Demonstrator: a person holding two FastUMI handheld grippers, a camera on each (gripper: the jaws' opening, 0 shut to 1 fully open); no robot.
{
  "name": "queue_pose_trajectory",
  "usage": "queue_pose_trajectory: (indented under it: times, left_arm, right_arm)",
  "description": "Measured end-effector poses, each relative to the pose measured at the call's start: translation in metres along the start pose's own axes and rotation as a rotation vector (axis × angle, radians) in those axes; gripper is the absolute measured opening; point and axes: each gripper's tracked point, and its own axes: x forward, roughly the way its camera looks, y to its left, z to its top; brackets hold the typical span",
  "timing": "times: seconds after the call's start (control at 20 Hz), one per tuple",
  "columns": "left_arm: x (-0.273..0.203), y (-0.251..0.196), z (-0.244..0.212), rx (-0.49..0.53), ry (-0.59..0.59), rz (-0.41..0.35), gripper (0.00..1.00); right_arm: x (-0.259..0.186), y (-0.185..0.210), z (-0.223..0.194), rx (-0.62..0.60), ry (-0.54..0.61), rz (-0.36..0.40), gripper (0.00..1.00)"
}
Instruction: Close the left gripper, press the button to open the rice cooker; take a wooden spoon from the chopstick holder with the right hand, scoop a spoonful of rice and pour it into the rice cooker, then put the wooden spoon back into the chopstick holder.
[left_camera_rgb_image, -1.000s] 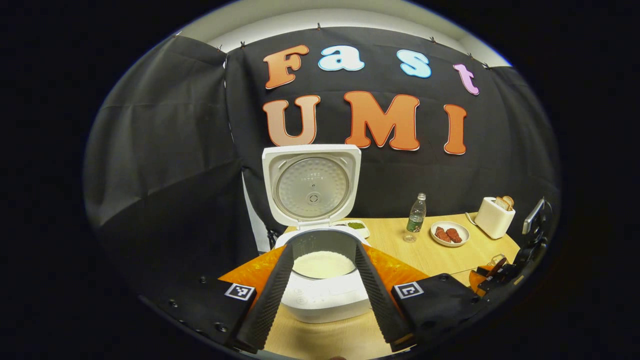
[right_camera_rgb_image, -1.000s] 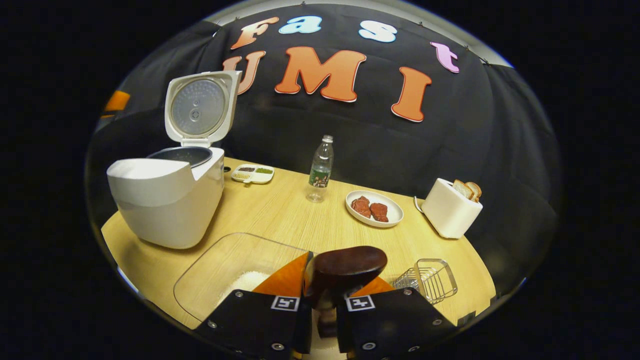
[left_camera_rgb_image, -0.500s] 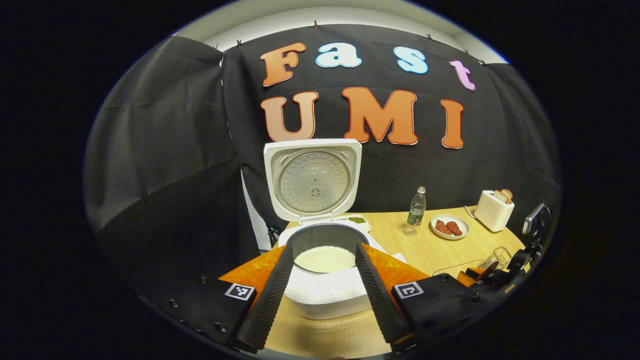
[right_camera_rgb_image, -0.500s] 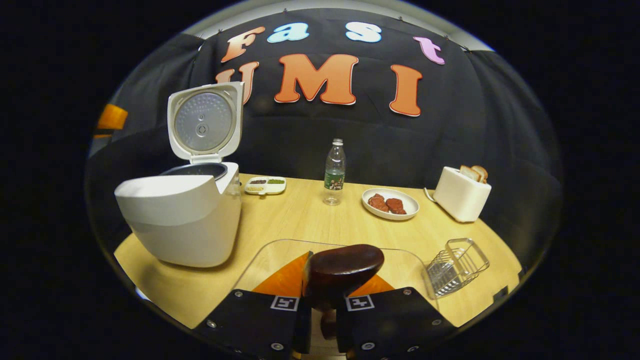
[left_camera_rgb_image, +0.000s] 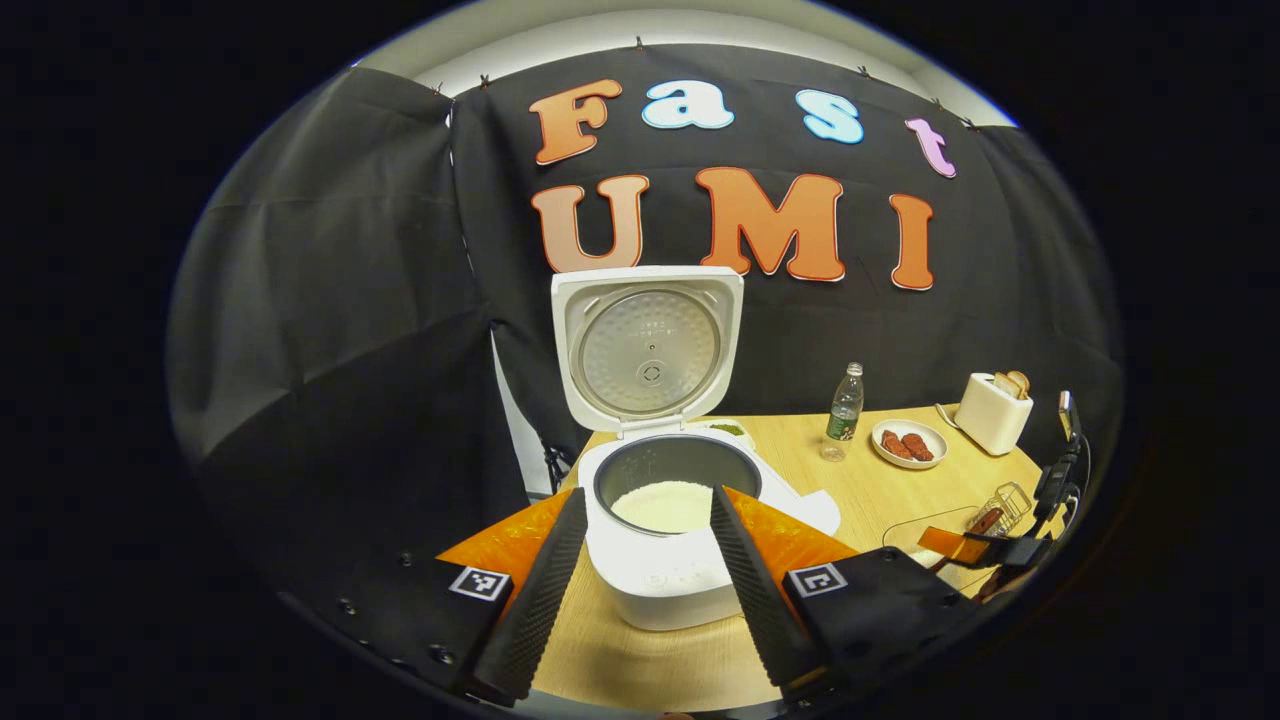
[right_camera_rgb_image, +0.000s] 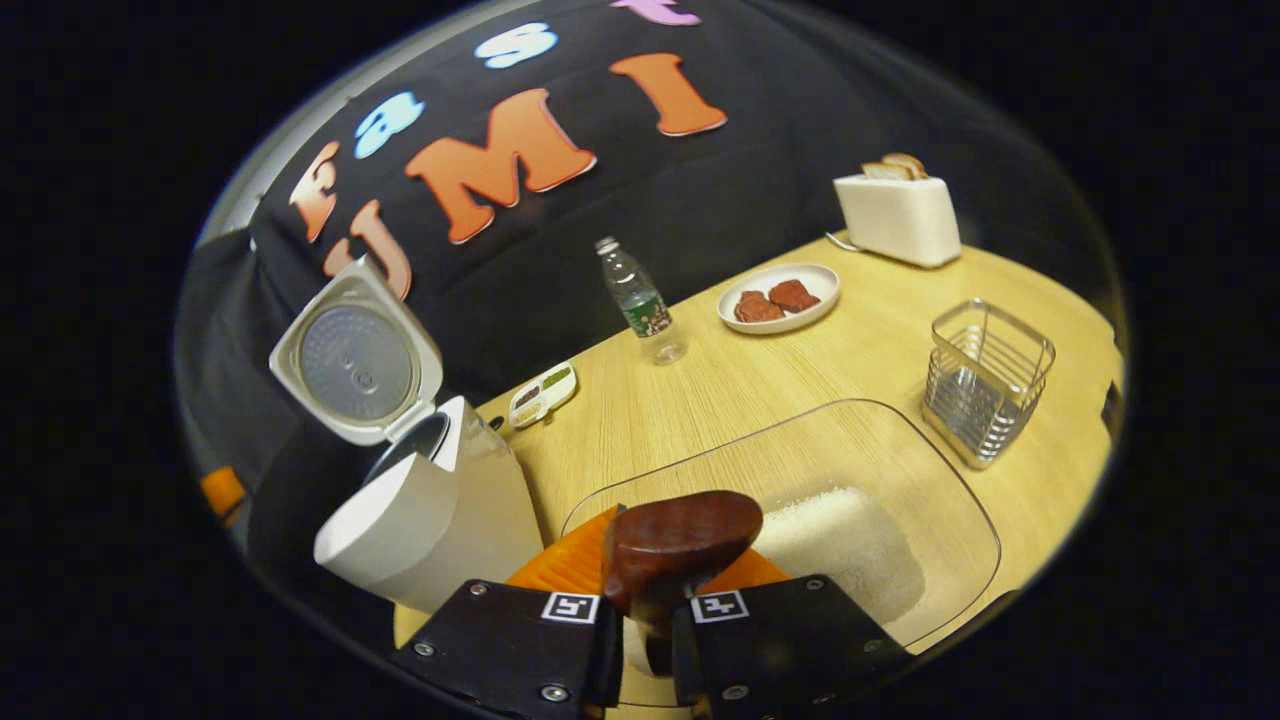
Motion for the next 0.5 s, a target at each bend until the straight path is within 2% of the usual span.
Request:
queue_pose_trajectory:
  times: [0.15,0.2,0.25,0.3,0.5]
  left_arm:
    - [0.004,-0.006,0.004,0.0,0.0,-0.014,0.86]
    - [0.005,-0.011,0.003,-0.003,-0.002,-0.022,0.86]
    - [0.006,-0.015,0.005,-0.004,-0.003,-0.028,0.86]
    - [0.007,-0.018,0.007,-0.004,-0.006,-0.033,0.86]
    - [0.01,-0.033,0.013,-0.002,-0.02,-0.046,0.86]
  right_arm:
    - [-0.002,-0.014,0.009,0.165,0.021,0.017,0.19]
    - [-0.003,-0.018,0.012,0.215,0.029,0.028,0.16]
    - [-0.005,-0.024,0.017,0.258,0.026,0.036,0.23]
    - [-0.007,-0.028,0.022,0.287,0.023,0.044,0.19]
    - [-0.015,-0.059,0.05,0.388,-0.007,0.051,0.19]
